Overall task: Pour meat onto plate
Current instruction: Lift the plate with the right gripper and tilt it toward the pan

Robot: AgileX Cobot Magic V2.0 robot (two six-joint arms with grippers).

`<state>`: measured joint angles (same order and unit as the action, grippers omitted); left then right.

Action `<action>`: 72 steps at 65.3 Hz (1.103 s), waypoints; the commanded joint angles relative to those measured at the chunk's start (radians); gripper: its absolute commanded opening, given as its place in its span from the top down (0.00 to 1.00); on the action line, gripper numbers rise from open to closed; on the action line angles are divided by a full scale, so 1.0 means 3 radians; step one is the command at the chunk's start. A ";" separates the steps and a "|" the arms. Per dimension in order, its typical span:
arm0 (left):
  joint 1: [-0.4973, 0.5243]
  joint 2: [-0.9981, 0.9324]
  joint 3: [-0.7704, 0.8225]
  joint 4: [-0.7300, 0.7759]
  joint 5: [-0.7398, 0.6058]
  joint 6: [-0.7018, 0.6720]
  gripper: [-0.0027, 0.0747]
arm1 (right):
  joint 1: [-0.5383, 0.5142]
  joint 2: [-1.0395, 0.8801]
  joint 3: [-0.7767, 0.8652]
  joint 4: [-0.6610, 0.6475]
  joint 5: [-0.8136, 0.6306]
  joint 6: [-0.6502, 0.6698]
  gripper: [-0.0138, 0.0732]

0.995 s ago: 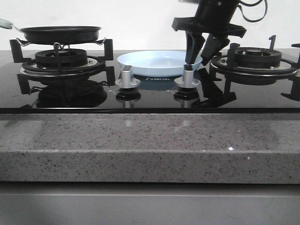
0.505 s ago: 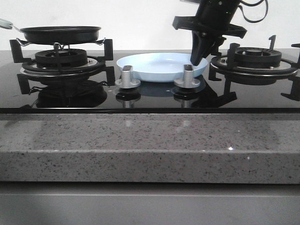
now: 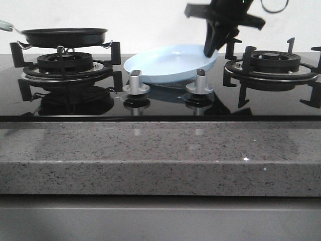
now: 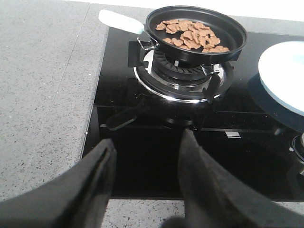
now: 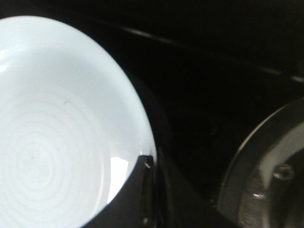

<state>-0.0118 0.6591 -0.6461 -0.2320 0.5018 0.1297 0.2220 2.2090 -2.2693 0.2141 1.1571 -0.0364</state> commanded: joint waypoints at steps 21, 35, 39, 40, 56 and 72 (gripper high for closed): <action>-0.0002 0.0012 -0.0120 -0.0034 -0.0257 -0.0010 0.56 | -0.0011 -0.1097 0.0416 0.0361 -0.0097 -0.0029 0.91; -0.0002 0.0012 -0.0101 -0.0034 -0.0271 -0.0010 0.56 | 0.0113 -0.1790 0.1508 0.0449 -0.0702 -0.0113 0.91; -0.0002 0.0012 -0.0086 -0.0034 -0.0276 -0.0010 0.56 | 0.0141 -0.1994 0.1848 0.0449 -0.0862 -0.0113 0.91; -0.0002 0.0012 -0.0086 -0.0034 -0.0276 -0.0010 0.56 | 0.0146 -0.2037 0.1922 0.0449 -0.0896 -0.0113 0.91; -0.0002 0.0012 -0.0086 -0.0034 -0.0299 -0.0010 0.56 | 0.0149 -0.2667 0.3025 0.0453 -0.1209 -0.0115 0.91; -0.0002 0.0012 -0.0086 -0.0034 -0.0334 -0.0010 0.56 | 0.0149 -0.2979 0.3664 0.0453 -0.1381 -0.0115 0.91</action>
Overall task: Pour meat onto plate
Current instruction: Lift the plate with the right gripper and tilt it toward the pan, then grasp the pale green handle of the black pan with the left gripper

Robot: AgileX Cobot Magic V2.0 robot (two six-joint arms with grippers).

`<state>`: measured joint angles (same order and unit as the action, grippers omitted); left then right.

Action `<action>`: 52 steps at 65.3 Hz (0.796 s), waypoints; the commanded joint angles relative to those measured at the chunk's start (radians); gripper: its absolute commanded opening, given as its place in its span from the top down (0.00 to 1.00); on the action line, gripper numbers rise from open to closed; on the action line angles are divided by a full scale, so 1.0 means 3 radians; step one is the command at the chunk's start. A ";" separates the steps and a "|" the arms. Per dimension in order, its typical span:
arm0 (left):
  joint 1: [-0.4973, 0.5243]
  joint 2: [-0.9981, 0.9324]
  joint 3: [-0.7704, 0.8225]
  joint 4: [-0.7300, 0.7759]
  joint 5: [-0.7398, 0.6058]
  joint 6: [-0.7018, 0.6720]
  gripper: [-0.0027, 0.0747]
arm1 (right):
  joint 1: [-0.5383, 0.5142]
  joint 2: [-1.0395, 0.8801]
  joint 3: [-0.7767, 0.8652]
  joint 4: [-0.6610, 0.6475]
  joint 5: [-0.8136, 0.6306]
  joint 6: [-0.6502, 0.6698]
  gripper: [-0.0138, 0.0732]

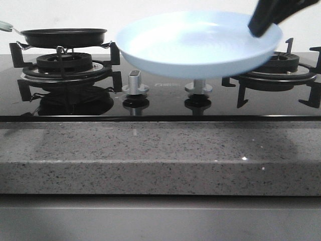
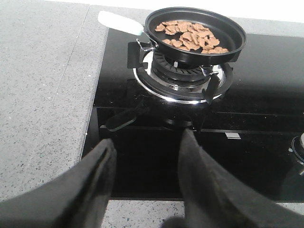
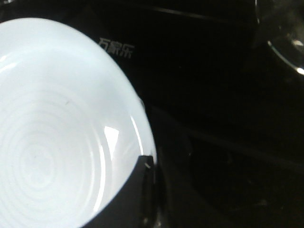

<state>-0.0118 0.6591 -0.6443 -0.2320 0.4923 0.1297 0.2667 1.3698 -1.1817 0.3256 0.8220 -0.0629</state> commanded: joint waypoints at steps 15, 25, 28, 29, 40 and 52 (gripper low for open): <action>-0.0002 0.0012 -0.0092 -0.0034 -0.0362 -0.0010 0.56 | 0.0001 -0.0191 0.0096 0.0082 -0.0266 -0.0027 0.91; -0.0002 0.0012 -0.0120 -0.0034 -0.0406 -0.0010 0.55 | 0.0001 -0.0185 0.0096 0.0082 -0.0221 -0.0027 0.91; -0.0002 0.0012 -0.0144 -0.0034 -0.0405 -0.0010 0.52 | 0.0001 -0.0182 0.0096 0.0082 -0.0221 -0.0027 0.91; -0.0002 0.0012 -0.0166 -0.0034 -0.0405 -0.0010 0.51 | 0.0001 -0.0181 0.0096 0.0082 -0.0221 -0.0027 0.91; 0.0003 0.0204 -0.0425 -0.0034 -0.0346 -0.0010 0.39 | 0.0001 -0.0181 0.0096 0.0082 -0.0221 -0.0027 0.91; 0.0181 0.0740 -0.0812 -0.0159 -0.0034 -0.0010 0.39 | 0.0001 -0.0181 0.0096 0.0082 -0.0221 -0.0027 0.91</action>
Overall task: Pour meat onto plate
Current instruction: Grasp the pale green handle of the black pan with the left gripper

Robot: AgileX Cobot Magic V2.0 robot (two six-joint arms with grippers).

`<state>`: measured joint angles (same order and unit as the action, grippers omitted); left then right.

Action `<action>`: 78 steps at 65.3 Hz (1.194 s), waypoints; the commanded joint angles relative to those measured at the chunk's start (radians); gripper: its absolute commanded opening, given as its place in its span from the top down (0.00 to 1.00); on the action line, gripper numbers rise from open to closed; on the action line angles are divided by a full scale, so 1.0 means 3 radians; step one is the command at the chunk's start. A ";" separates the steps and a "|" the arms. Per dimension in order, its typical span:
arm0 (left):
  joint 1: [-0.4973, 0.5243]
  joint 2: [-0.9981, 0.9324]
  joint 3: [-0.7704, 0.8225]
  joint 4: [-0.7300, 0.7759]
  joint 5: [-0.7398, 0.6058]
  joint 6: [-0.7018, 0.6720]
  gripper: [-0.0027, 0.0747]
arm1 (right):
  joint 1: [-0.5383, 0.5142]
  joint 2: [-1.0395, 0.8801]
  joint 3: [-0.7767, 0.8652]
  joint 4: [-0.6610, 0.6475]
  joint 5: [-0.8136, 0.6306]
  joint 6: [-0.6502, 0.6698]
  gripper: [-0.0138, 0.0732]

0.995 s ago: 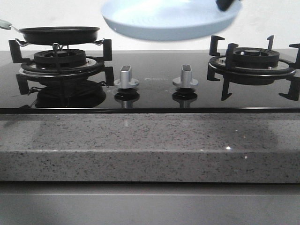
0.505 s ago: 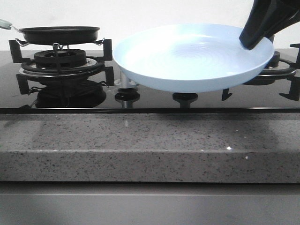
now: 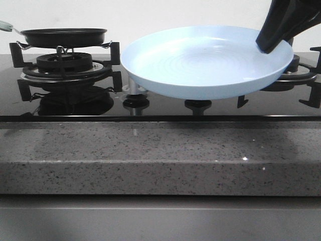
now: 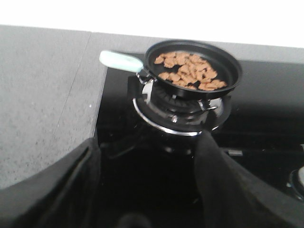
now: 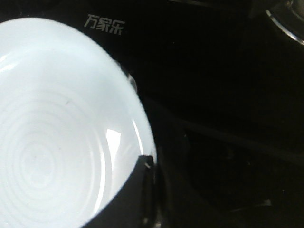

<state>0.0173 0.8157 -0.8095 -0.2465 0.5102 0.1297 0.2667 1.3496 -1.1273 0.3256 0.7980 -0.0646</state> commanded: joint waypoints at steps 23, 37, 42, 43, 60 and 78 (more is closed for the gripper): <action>0.0710 0.1245 -0.0896 -0.1892 0.0280 0.1099 0.33 | 0.0001 -0.0113 -0.0085 0.0082 -0.0141 -0.0021 0.91; 0.0764 0.1812 -0.1183 -0.2515 0.0349 0.1344 0.30 | 0.0001 -0.0113 -0.0085 0.0082 -0.0141 -0.0021 0.91; 0.0764 0.1962 -0.1278 -0.2638 0.0342 0.1380 0.30 | 0.0001 -0.0113 -0.0085 0.0082 -0.0141 -0.0021 0.91; 0.0764 0.1990 -0.1307 -0.2665 0.0342 0.1380 0.30 | 0.0001 -0.0113 -0.0085 0.0082 -0.0141 -0.0021 0.91; 0.0764 0.2452 -0.1606 -0.3081 0.0322 0.1387 0.30 | 0.0001 -0.0113 -0.0085 0.0082 -0.0141 -0.0021 0.91; 0.0764 0.2875 -0.1847 -0.3392 0.0366 0.1387 0.30 | 0.0001 -0.0113 -0.0085 0.0082 -0.0141 -0.0021 0.91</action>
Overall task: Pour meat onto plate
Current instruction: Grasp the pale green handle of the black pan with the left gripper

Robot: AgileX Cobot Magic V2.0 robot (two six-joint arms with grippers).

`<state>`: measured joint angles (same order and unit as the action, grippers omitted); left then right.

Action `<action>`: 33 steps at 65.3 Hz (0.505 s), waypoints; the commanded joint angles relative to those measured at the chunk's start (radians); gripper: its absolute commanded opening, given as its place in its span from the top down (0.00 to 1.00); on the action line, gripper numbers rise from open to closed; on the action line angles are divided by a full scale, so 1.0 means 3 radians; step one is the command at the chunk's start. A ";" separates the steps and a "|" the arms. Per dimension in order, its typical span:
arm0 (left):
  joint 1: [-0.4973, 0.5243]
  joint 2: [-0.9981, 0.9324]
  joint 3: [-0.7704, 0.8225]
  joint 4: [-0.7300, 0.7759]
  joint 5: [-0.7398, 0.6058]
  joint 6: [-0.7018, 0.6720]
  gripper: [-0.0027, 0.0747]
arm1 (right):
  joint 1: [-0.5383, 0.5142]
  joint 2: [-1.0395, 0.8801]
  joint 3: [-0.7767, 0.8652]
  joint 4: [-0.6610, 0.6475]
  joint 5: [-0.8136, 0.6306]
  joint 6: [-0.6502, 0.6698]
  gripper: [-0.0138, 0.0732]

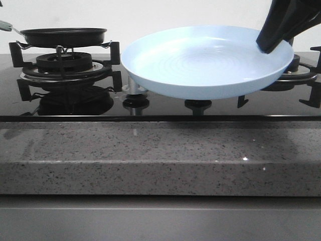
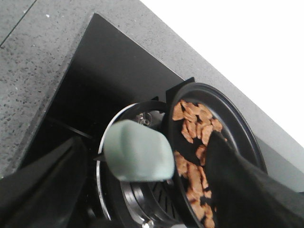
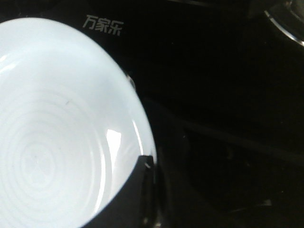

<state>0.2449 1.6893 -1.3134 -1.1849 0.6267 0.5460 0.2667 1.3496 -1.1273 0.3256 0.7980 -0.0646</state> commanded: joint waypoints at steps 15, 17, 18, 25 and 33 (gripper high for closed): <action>0.0005 0.0251 -0.0352 -0.0660 0.0256 0.0084 0.30 | 0.0001 -0.0113 -0.0085 0.0082 -0.0141 -0.0021 0.91; 0.0005 0.0290 -0.0378 -0.0725 0.0312 0.0109 0.30 | 0.0001 -0.0113 -0.0085 0.0082 -0.0141 -0.0021 0.91; 0.0005 0.0306 -0.0387 -0.0737 0.0331 0.0109 0.30 | 0.0001 -0.0113 -0.0085 0.0082 -0.0141 -0.0021 0.91; 0.0014 0.0402 -0.0435 -0.0831 0.0449 0.0152 0.30 | 0.0001 -0.0113 -0.0085 0.0082 -0.0141 -0.0021 0.91; 0.0026 0.0439 -0.0455 -0.0847 0.0508 0.0181 0.30 | 0.0001 -0.0113 -0.0085 0.0082 -0.0141 -0.0021 0.91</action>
<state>0.2472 1.8657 -1.4120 -1.3750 0.7493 0.5865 0.2667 1.3496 -1.1273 0.3256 0.7980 -0.0646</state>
